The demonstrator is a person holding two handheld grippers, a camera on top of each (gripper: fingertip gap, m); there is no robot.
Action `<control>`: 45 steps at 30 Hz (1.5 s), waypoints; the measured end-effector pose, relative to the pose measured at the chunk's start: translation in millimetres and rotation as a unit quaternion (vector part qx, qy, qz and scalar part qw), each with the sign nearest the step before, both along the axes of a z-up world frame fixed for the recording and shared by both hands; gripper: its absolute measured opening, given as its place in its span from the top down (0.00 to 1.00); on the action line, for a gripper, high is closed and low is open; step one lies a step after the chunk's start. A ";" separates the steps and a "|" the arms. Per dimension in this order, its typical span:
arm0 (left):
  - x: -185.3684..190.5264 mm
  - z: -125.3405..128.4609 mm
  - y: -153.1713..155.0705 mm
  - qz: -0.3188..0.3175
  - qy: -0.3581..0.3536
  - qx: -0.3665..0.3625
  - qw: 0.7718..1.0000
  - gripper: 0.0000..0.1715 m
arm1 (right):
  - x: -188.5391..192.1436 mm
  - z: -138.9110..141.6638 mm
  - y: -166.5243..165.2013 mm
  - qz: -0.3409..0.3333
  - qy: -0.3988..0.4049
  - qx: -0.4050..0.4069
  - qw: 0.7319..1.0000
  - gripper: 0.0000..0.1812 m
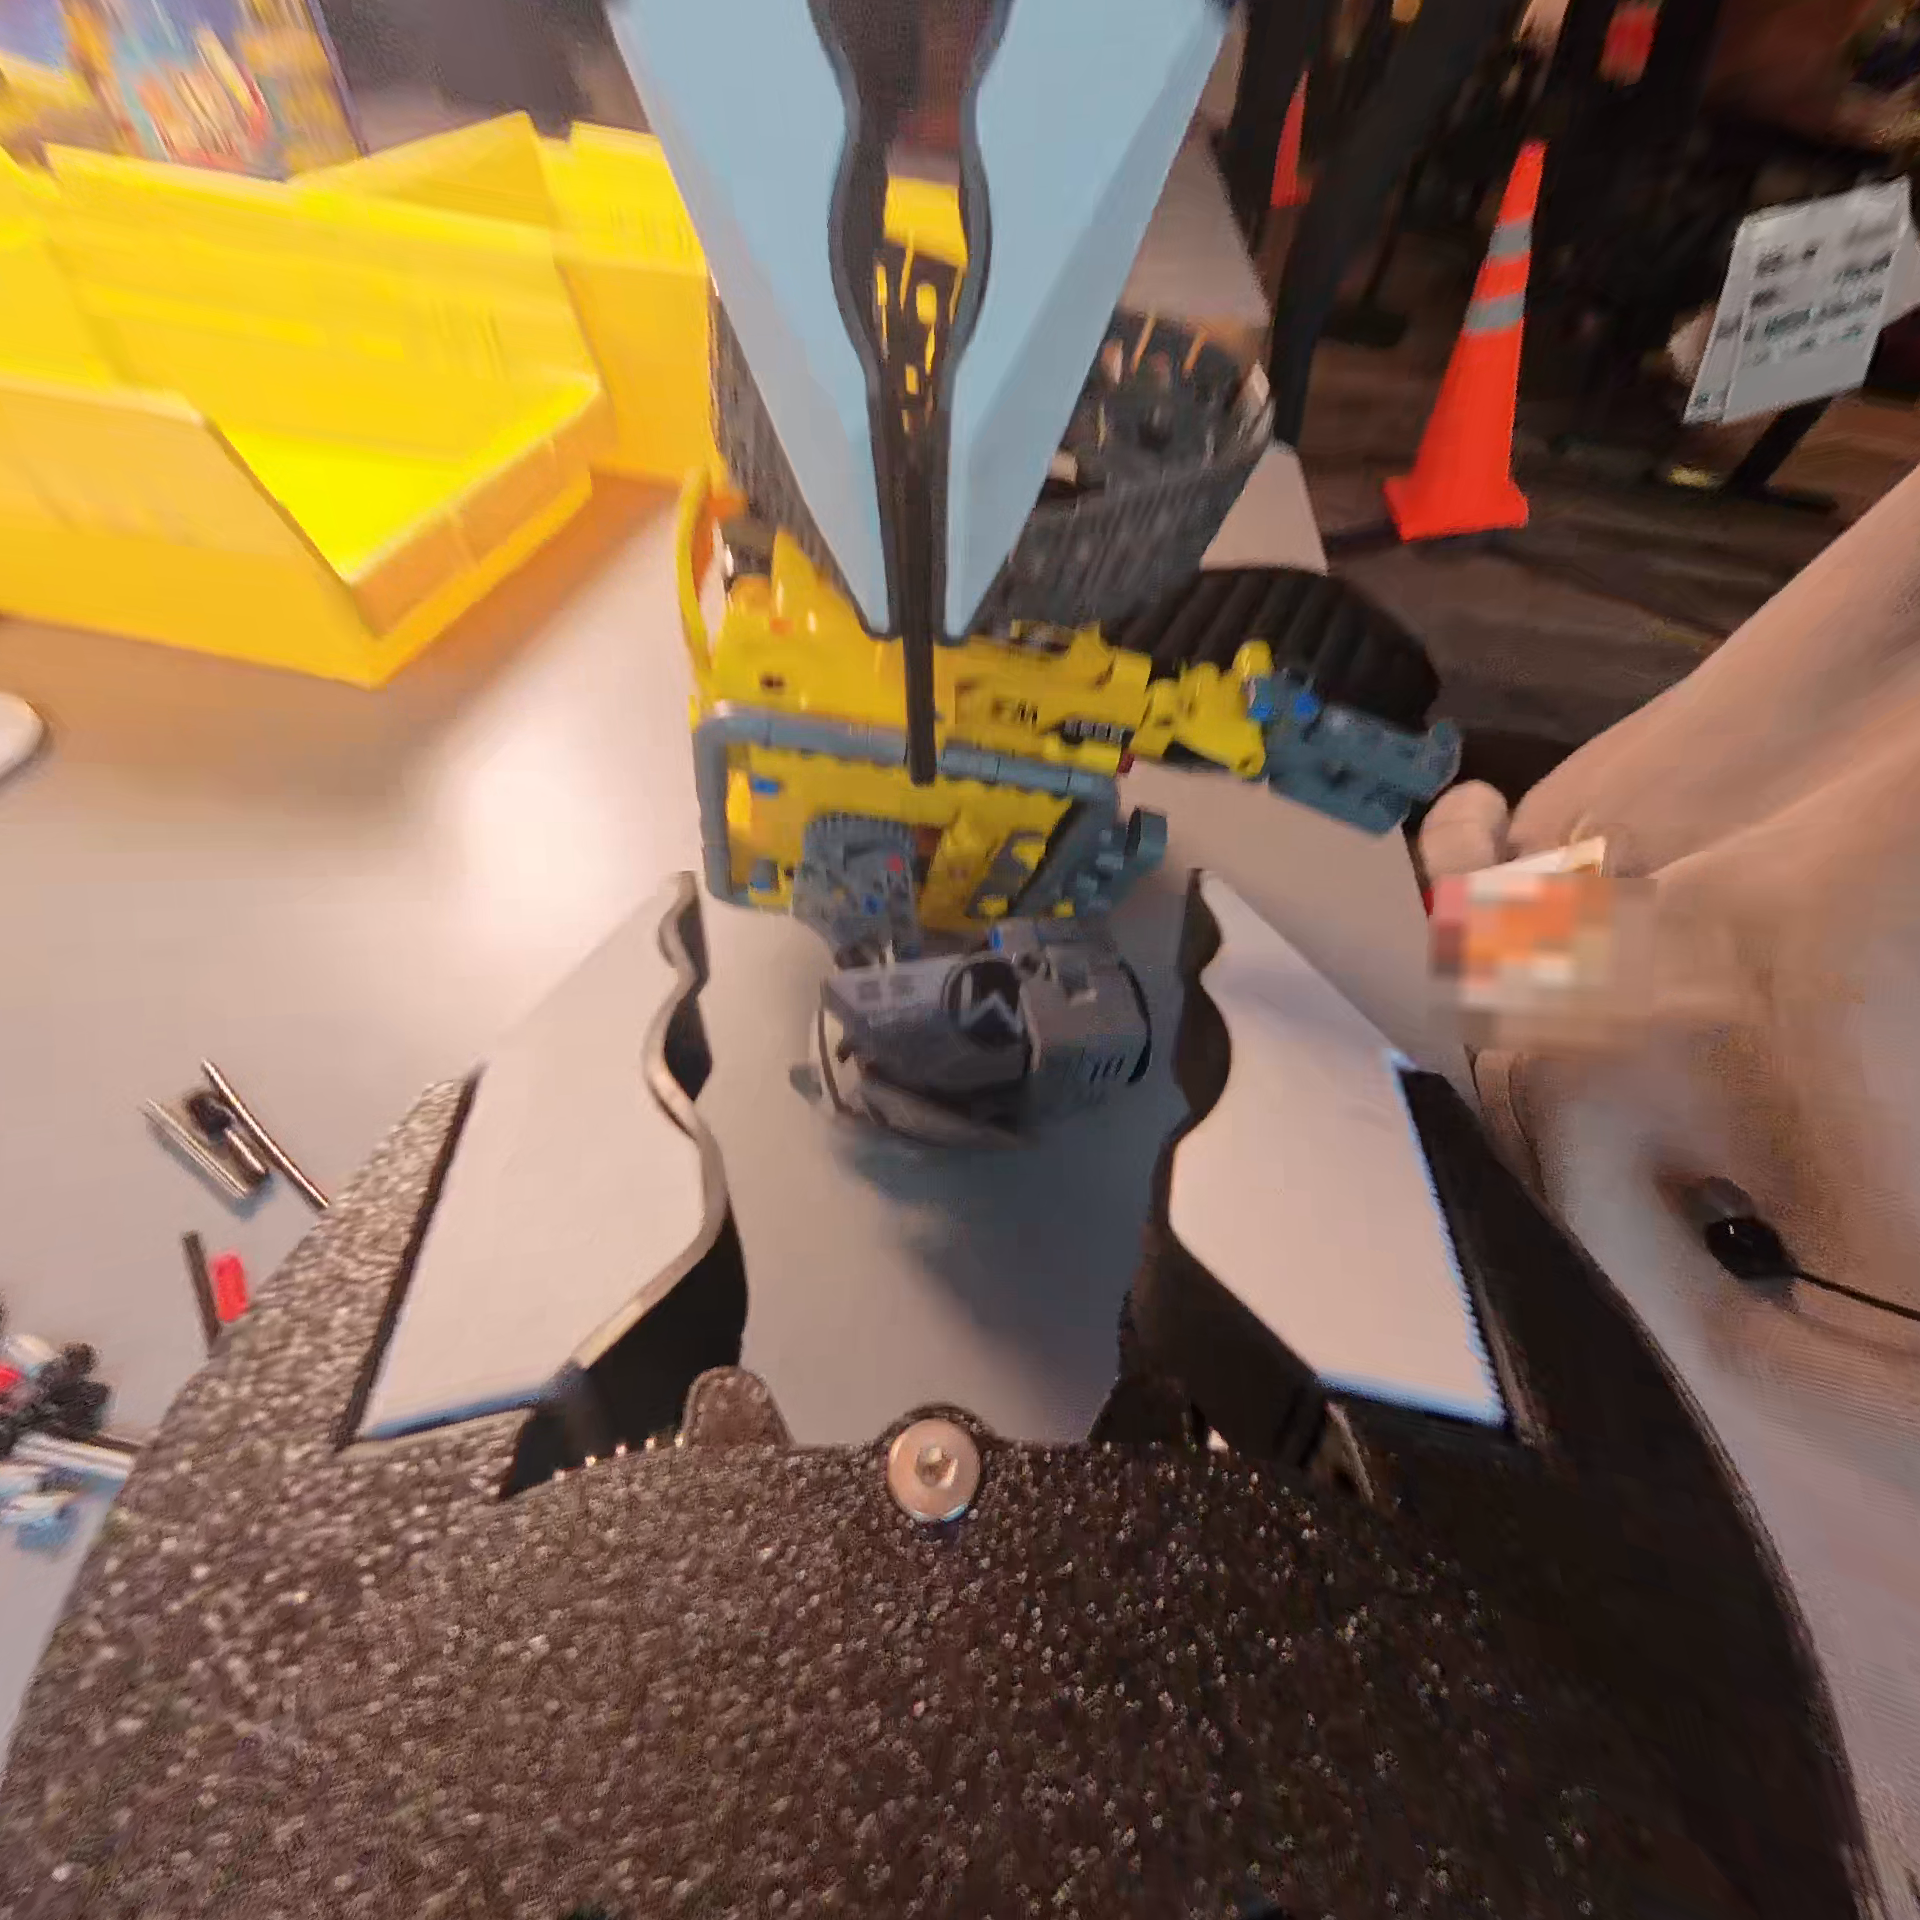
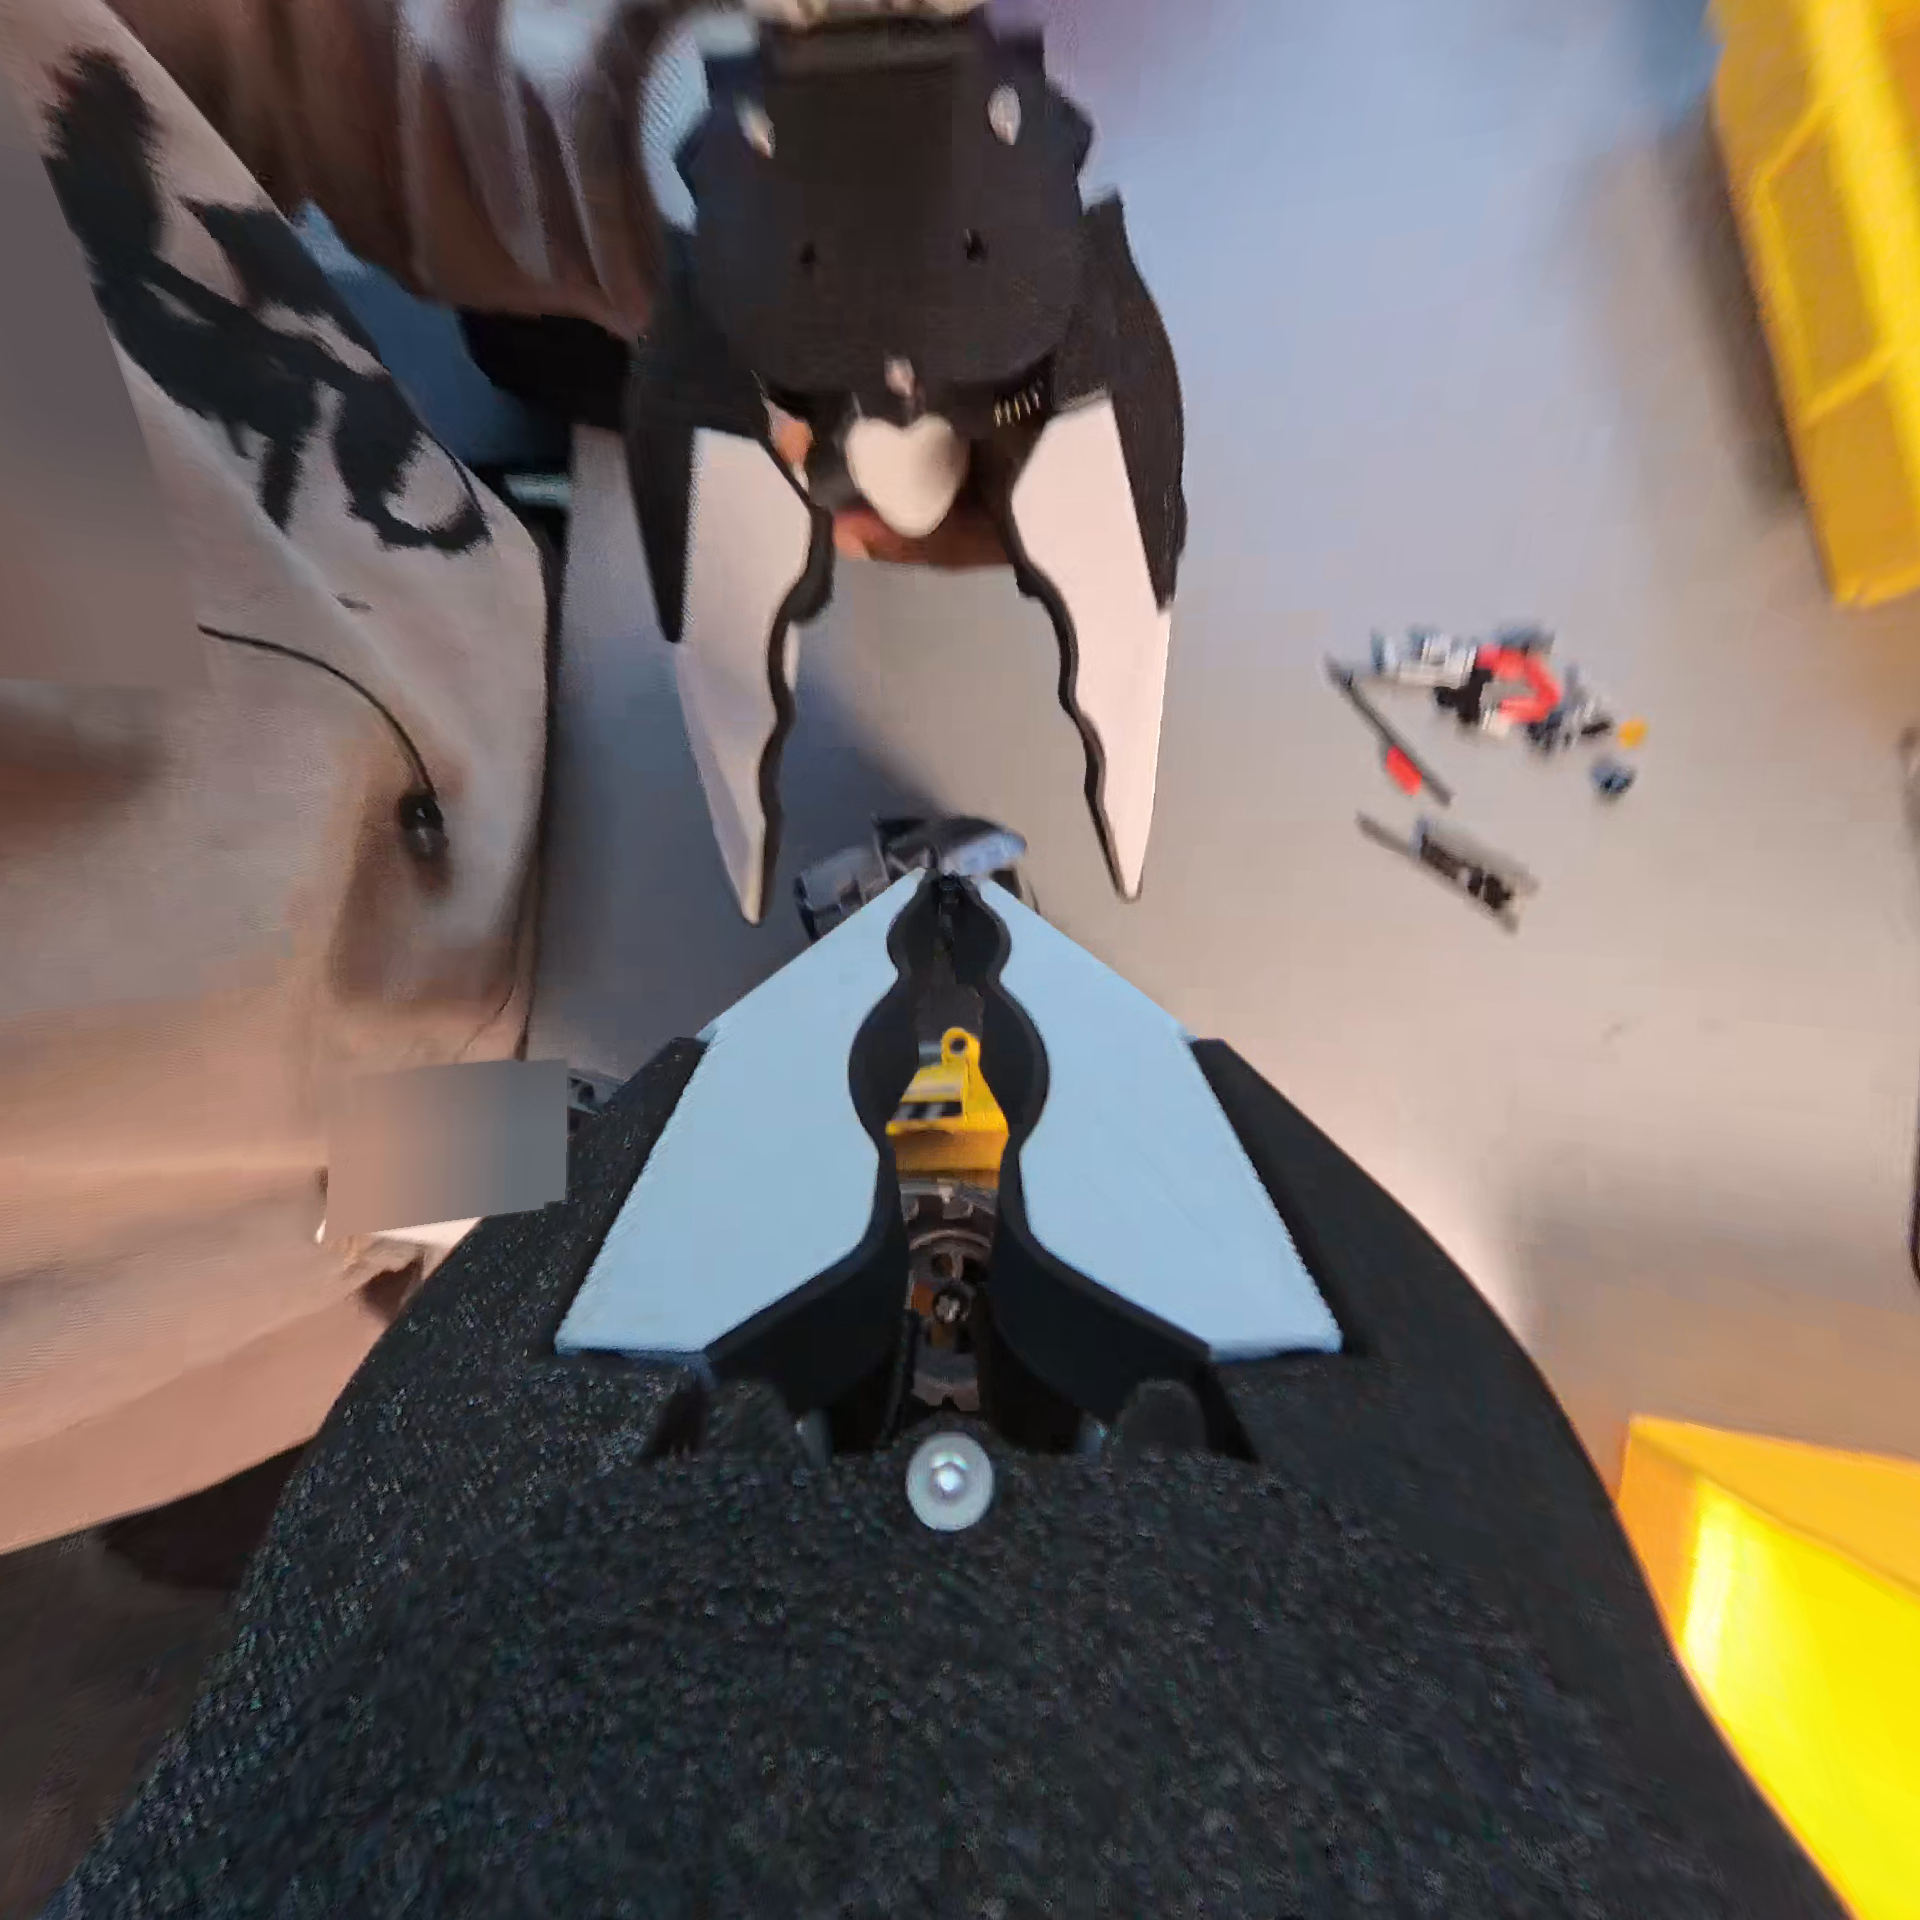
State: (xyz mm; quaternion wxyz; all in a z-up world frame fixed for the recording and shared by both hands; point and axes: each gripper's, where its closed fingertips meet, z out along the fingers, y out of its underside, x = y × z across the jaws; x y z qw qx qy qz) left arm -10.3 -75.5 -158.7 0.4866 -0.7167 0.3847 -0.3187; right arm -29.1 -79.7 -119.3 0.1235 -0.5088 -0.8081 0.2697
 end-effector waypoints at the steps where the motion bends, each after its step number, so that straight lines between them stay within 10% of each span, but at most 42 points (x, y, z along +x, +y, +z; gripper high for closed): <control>1: 0.0 10.1 0.3 0.007 -0.013 0.030 0.999 0.54 | -4.5 6.2 -4.5 0.000 0.027 -0.014 1.000 0.99; 6: -0.5 34.6 -0.9 0.051 -0.001 0.159 0.986 0.98 | -9.5 6.8 -16.9 0.015 0.064 -0.013 0.998 0.99; 21: 17.9 27.2 -44.3 -0.131 -0.072 0.017 0.989 1.00 | 7.2 2.9 -43.9 0.265 0.077 0.176 0.945 0.97; 31: 16.0 29.0 -40.4 -0.117 -0.074 0.026 0.990 0.99 | 7.0 5.1 -41.0 0.252 0.041 0.168 0.952 0.99; 39: -4.2 -21.8 -12.8 -0.031 0.066 -0.001 0.997 0.29 | 16.2 -24.1 17.4 0.173 -0.127 0.205 0.955 0.98; 45: 11.5 -82.7 -0.5 -0.009 0.153 -0.053 0.987 0.44 | 21.5 -45.1 19.0 0.151 -0.243 0.218 0.933 0.99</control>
